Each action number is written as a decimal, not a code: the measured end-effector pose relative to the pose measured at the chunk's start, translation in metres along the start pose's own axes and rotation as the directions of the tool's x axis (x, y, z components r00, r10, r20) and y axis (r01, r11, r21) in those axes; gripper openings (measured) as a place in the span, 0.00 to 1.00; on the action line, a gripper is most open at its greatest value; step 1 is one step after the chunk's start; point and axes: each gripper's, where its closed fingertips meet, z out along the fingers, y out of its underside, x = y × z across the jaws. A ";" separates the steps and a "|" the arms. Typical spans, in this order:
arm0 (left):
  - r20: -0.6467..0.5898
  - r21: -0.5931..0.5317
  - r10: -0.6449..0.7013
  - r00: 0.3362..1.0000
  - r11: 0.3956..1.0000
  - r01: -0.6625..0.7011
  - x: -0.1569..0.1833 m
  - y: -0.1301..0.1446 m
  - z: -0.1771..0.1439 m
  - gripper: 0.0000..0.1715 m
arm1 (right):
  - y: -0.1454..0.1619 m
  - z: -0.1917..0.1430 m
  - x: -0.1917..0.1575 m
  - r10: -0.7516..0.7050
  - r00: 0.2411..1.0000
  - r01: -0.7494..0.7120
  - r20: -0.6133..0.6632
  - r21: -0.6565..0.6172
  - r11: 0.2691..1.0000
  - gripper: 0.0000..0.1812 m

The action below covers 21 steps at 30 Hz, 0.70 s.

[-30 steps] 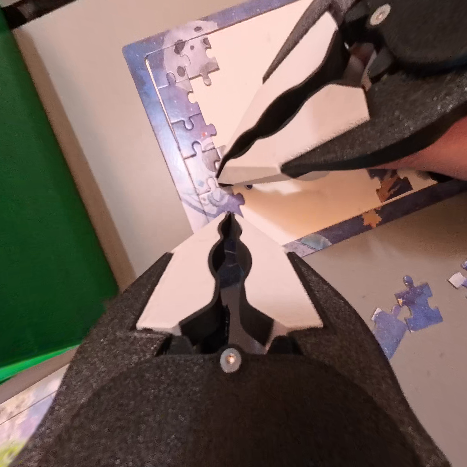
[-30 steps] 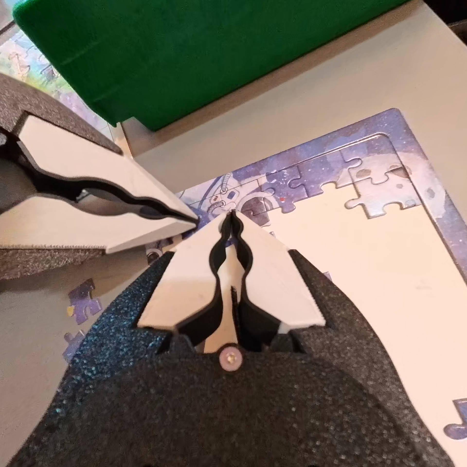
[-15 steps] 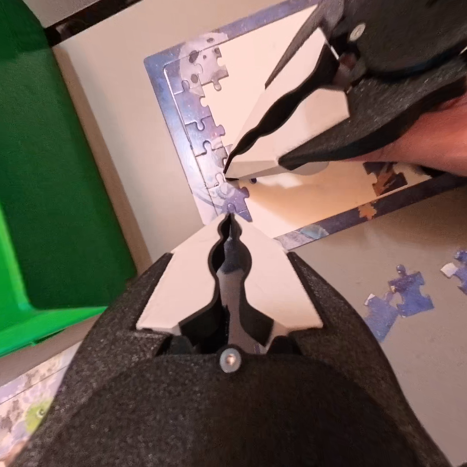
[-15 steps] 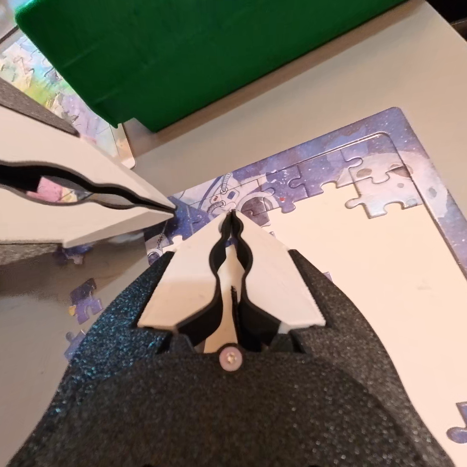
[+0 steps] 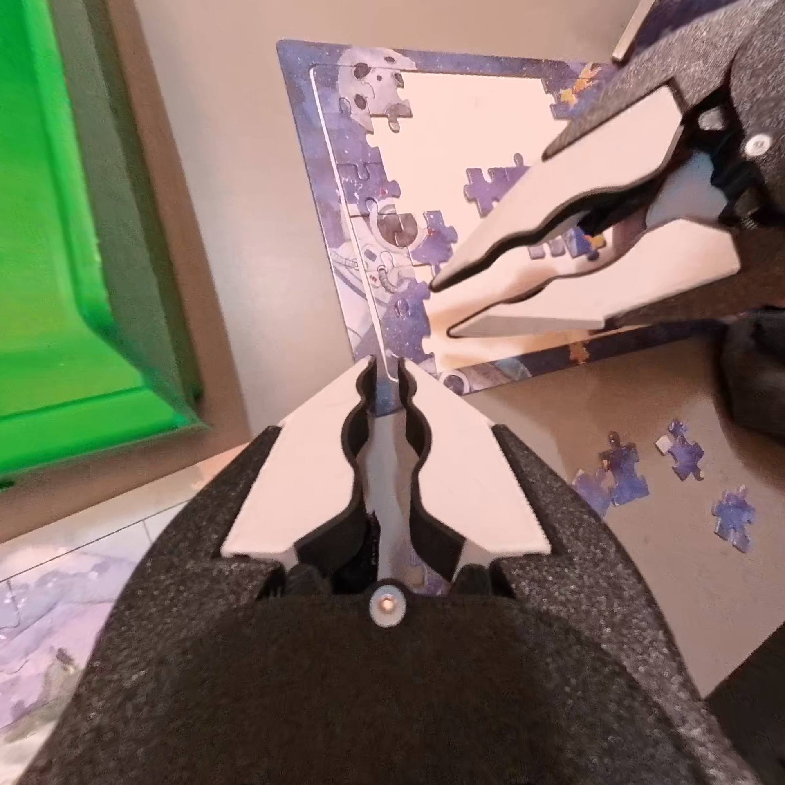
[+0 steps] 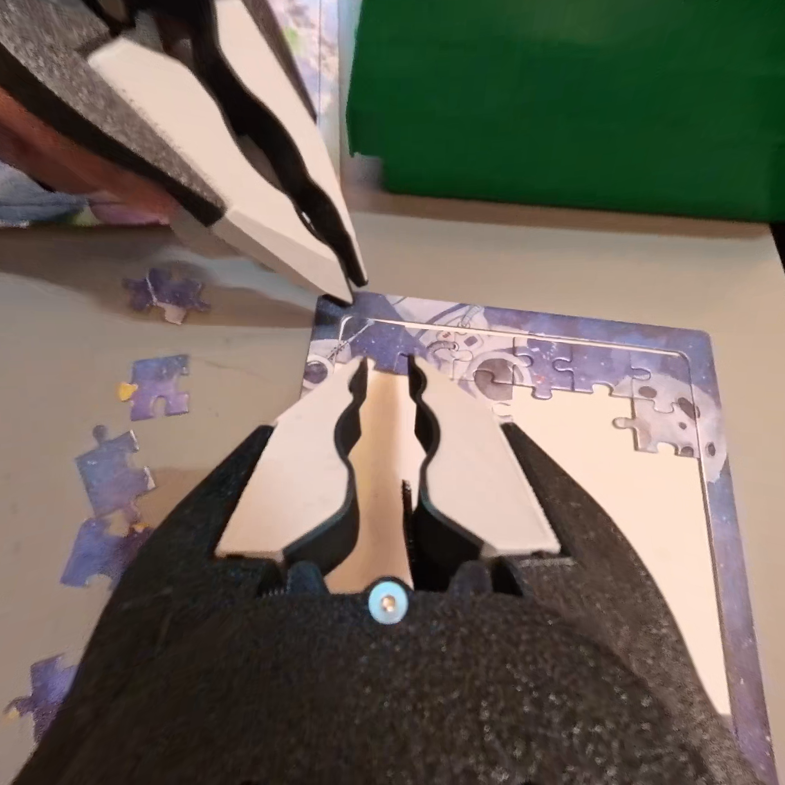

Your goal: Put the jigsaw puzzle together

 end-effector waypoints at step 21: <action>0.102 -0.004 0.016 0.995 1.000 -0.016 0.006 0.010 0.013 0.19 | 0.026 -0.014 0.039 0.169 0.983 -0.174 -0.075 -0.071 0.982 0.14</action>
